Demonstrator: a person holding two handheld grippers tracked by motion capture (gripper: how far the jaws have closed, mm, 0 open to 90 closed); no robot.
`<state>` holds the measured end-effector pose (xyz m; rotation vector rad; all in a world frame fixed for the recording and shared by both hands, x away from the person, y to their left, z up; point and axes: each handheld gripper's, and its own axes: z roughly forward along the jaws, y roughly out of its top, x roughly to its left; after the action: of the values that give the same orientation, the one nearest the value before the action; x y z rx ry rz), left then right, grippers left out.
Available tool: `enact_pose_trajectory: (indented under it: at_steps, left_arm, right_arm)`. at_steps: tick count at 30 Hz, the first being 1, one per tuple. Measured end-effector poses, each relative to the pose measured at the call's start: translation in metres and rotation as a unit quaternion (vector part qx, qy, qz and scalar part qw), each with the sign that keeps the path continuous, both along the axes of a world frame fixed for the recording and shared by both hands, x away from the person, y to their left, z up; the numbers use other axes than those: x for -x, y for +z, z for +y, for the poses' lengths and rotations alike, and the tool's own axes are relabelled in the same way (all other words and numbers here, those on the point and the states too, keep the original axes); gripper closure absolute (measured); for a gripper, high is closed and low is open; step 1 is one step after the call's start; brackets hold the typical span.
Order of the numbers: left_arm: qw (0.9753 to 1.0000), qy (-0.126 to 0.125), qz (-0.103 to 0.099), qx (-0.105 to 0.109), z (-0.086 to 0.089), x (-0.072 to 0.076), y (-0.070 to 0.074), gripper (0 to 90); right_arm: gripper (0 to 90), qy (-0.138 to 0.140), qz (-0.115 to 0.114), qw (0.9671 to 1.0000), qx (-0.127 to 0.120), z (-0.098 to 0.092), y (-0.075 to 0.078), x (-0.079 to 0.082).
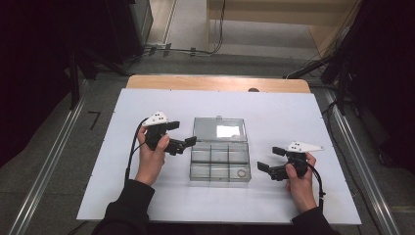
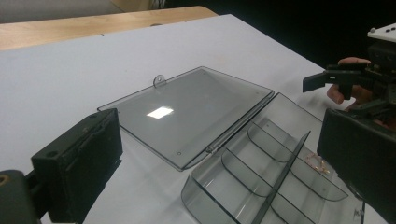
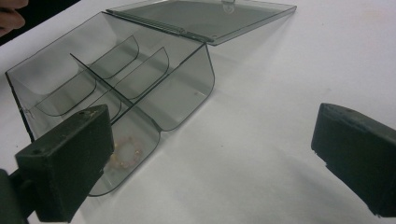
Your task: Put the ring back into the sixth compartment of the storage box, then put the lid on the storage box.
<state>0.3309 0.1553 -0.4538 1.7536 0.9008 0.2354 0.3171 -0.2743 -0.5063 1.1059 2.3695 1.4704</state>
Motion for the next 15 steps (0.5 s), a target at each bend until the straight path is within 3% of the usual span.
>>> enact_pose_trajectory:
  at_steps: [7,15]
  left_arm:
    - [0.9999,0.006,0.008,-0.002,-0.006,-0.013,-0.002,0.0]
    - [0.9991,0.02,0.037,0.007,-0.009,-0.024,-0.012,0.9]
  right_arm:
    - [0.0,0.0,0.0,1.0,0.0,0.0,0.0,0.0]
    - [0.0,0.0,0.001,1.0,0.001,0.001,0.0,0.0]
